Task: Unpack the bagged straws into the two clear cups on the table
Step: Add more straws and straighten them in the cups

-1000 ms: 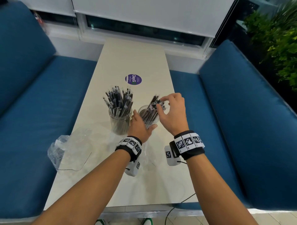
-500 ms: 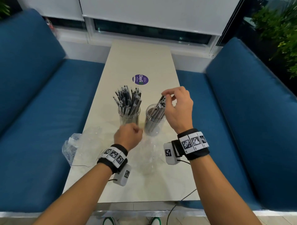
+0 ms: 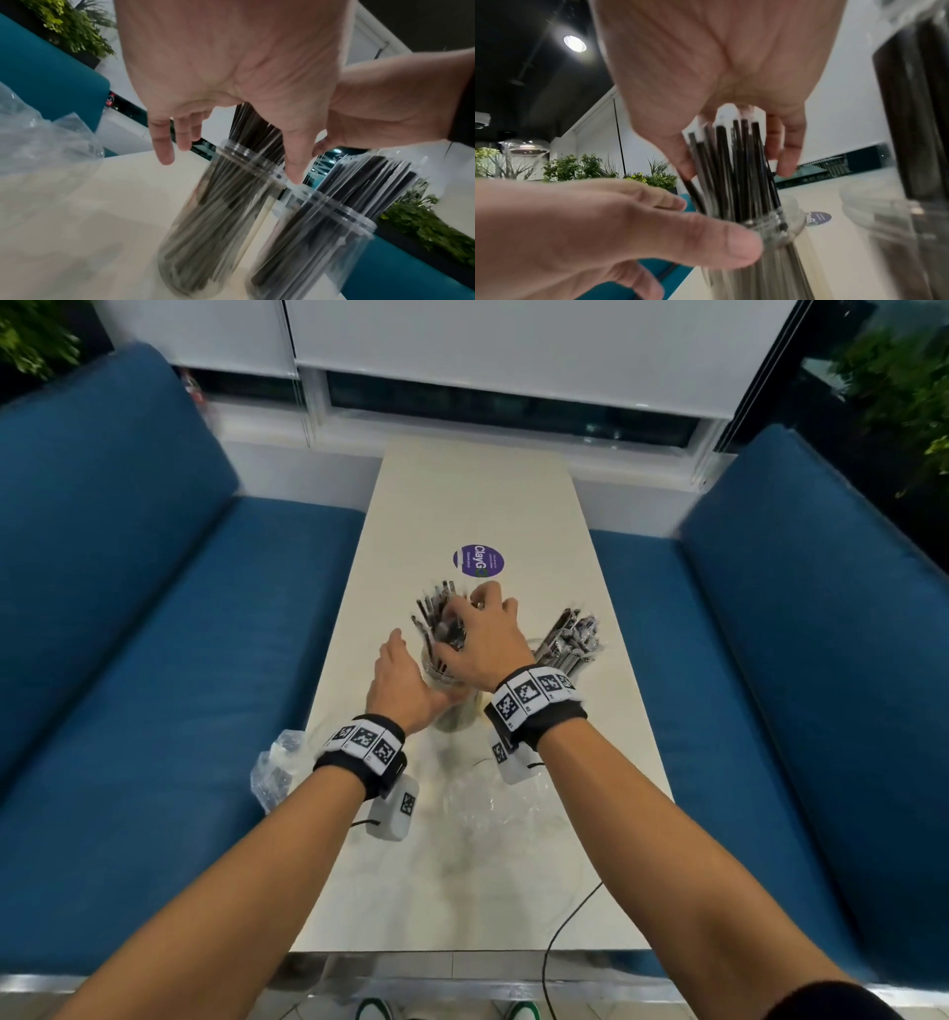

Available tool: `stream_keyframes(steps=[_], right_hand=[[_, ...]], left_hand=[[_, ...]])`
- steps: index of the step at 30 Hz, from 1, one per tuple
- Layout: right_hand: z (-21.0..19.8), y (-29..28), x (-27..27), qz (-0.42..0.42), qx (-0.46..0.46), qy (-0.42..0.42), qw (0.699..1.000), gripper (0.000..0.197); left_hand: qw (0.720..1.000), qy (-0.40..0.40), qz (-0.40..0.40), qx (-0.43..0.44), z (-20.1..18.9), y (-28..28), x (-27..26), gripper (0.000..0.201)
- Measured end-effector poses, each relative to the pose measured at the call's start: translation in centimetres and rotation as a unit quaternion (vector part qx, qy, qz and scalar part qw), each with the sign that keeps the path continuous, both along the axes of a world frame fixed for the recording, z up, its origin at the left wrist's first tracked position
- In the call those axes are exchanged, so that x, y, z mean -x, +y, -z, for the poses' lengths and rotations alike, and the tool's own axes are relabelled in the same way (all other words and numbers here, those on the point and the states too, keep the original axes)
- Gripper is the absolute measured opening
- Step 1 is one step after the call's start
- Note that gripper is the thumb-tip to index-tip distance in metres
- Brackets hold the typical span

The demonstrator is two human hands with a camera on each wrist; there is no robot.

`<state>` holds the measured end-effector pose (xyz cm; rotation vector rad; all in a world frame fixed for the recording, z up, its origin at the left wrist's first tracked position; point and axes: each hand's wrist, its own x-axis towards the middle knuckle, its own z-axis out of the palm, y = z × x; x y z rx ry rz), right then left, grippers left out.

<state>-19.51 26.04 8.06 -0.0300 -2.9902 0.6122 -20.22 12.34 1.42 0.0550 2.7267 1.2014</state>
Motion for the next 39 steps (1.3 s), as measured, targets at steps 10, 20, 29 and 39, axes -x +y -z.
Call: stream_keyframes(steps=[10, 20, 29, 39], right_hand=[[-0.2, 0.4, 0.1, 0.055, 0.164, 0.148, 0.974, 0.024], [-0.6, 1.5, -1.5, 0.034, -0.010, 0.188, 0.982, 0.075], [1.4, 0.2, 1.8, -0.019, 0.097, 0.122, 0.988, 0.013], [0.1, 1.3, -0.8, 0.034, 0.024, 0.192, 0.980, 0.053]], left_hand=[[0.995, 0.006, 0.037, -0.092, 1.8, 1.5, 1.9, 0.081], [0.996, 0.030, 0.062, -0.052, 3.2, 1.4, 2.8, 0.095], [0.996, -0.006, 0.037, -0.080, 2.7, 1.6, 2.5, 0.102], [0.995, 0.034, 0.048, -0.081, 3.8, 1.5, 2.7, 0.105]])
